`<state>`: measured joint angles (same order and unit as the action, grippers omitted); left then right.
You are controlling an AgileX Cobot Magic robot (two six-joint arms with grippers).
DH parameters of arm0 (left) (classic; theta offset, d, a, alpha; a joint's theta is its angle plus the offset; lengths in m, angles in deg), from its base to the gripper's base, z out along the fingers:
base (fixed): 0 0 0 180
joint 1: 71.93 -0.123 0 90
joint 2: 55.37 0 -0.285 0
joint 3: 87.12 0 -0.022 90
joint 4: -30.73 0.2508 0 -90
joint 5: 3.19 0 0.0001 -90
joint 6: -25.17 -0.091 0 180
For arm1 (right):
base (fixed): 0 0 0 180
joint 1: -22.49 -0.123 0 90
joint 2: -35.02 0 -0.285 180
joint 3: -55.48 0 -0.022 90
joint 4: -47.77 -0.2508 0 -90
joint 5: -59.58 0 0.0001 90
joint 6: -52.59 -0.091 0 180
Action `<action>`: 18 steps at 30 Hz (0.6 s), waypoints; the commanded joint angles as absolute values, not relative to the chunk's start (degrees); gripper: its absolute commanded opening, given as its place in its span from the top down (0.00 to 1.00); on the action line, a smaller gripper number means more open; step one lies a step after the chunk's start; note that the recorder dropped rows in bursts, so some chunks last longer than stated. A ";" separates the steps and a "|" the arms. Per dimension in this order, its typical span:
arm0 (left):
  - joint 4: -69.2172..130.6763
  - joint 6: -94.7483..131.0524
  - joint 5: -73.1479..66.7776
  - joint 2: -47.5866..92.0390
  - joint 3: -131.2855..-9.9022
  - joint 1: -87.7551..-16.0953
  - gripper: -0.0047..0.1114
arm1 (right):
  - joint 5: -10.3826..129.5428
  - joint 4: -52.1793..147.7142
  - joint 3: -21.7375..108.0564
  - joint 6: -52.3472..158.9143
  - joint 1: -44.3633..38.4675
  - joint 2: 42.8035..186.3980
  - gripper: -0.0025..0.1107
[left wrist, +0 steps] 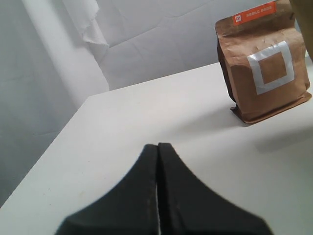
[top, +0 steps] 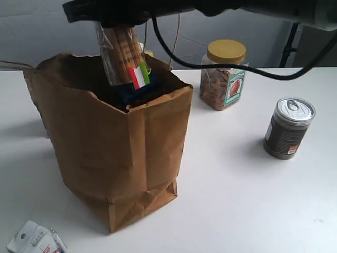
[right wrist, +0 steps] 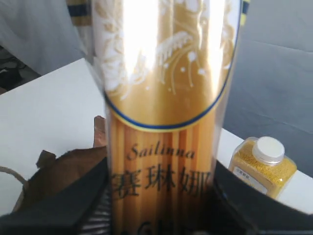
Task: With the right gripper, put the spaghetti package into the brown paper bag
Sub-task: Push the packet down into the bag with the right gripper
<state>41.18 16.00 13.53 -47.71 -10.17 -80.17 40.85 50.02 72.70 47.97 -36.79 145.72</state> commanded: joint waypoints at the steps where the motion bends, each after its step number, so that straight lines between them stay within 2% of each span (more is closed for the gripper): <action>1: 40.91 16.21 13.20 -47.59 -9.90 -80.43 0.96 | 43.48 49.01 74.04 48.32 -37.87 145.52 0.98; 7: 40.91 16.21 13.20 -47.59 -9.90 -80.43 0.96 | 40.54 51.14 70.14 50.31 -40.28 144.25 0.98; 13: 40.91 16.21 13.20 -47.59 -9.90 -80.43 0.96 | 53.36 51.14 54.02 50.31 -40.28 138.91 0.98; 18: 40.91 16.21 13.20 -47.59 -9.90 -80.43 0.96 | 61.79 51.14 47.59 50.31 -40.28 138.93 0.98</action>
